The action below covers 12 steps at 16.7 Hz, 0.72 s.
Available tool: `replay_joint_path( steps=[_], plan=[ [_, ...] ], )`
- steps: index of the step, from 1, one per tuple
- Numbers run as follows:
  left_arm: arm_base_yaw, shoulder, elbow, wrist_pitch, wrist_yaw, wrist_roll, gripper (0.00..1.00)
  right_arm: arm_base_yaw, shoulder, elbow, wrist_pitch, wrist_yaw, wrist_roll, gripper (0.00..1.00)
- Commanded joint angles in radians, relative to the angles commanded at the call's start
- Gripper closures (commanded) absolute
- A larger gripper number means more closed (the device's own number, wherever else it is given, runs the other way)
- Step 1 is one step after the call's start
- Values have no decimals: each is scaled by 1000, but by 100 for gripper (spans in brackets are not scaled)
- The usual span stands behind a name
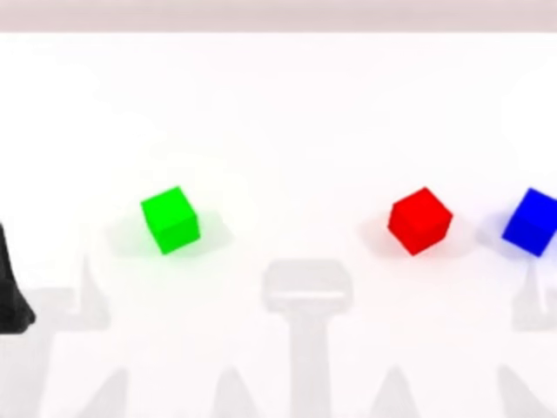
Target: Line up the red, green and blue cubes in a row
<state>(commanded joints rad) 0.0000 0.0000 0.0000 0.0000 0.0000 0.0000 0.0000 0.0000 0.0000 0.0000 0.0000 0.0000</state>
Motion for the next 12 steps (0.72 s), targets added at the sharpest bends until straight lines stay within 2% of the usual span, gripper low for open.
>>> replay_joint_path(
  steps=[6, 12],
  plan=[
    [0, 0, 0, 0, 0, 0, 0, 24, 103, 103, -73, 1, -6, 0],
    [0, 0, 0, 0, 0, 0, 0, 122, 575, 533, -356, -1, -37, 0]
  ],
)
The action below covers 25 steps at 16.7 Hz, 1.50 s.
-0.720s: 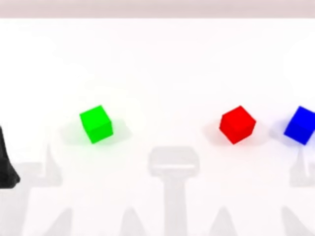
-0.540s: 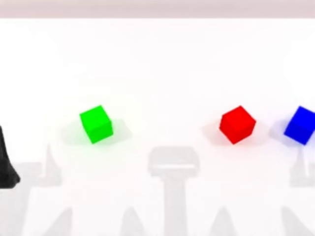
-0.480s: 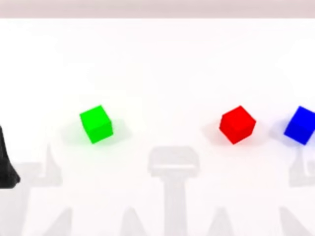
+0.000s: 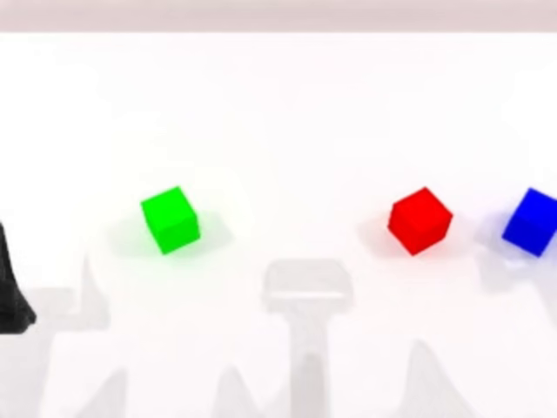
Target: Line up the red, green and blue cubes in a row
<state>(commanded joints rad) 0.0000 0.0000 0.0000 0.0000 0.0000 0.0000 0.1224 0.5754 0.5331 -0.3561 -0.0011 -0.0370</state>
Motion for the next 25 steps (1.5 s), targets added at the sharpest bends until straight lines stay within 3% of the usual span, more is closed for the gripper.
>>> replay_joint_path(
  steps=[8, 13, 18, 25],
  plan=[
    [0, 0, 0, 0, 0, 0, 0, 159, 932, 707, -497, 4, -54, 0],
    [0, 0, 0, 0, 0, 0, 0, 239, 1353, 1063, -739, 6, -78, 0],
    [0, 0, 0, 0, 0, 0, 0, 284, 1577, 1281, -863, 4, -91, 0],
    [0, 0, 0, 0, 0, 0, 0, 284, 1601, 1300, -870, 4, -92, 0]
  ],
)
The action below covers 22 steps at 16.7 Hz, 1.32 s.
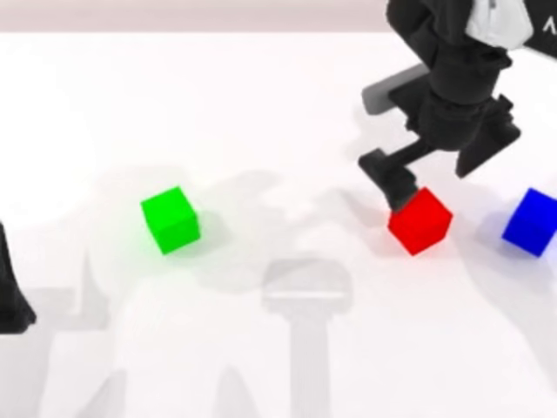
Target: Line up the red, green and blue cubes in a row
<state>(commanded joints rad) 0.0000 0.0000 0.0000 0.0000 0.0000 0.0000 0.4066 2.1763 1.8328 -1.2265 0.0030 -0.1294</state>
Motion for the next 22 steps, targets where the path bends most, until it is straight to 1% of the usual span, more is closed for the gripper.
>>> replay_joint_path(
  steps=[3, 8, 13, 22],
  plan=[
    [0, 0, 0, 0, 0, 0, 0, 3, 20, -54, 70, 0, -2, 0],
    [0, 0, 0, 0, 0, 0, 0, 6, 82, -187, 275, 1, 2, 0],
    [0, 0, 0, 0, 0, 0, 0, 7, 94, -209, 302, 1, 3, 0],
    [0, 0, 0, 0, 0, 0, 0, 7, 94, -209, 302, 1, 3, 68]
  ],
)
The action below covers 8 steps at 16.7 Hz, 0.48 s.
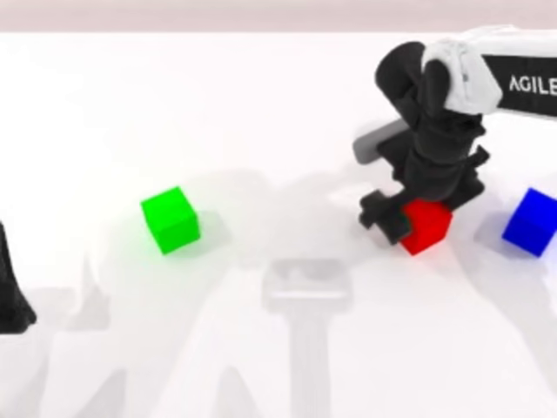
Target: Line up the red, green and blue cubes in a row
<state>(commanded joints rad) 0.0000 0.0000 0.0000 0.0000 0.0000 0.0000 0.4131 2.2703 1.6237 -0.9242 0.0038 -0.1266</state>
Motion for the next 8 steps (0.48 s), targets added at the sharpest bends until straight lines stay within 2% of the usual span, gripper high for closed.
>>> replay_joint_path(
  steps=[4, 8],
  plan=[
    [0, 0, 0, 0, 0, 0, 0, 0, 0, 0, 0, 0, 0, 98],
    [0, 0, 0, 0, 0, 0, 0, 0, 0, 0, 0, 0, 0, 100]
  ],
)
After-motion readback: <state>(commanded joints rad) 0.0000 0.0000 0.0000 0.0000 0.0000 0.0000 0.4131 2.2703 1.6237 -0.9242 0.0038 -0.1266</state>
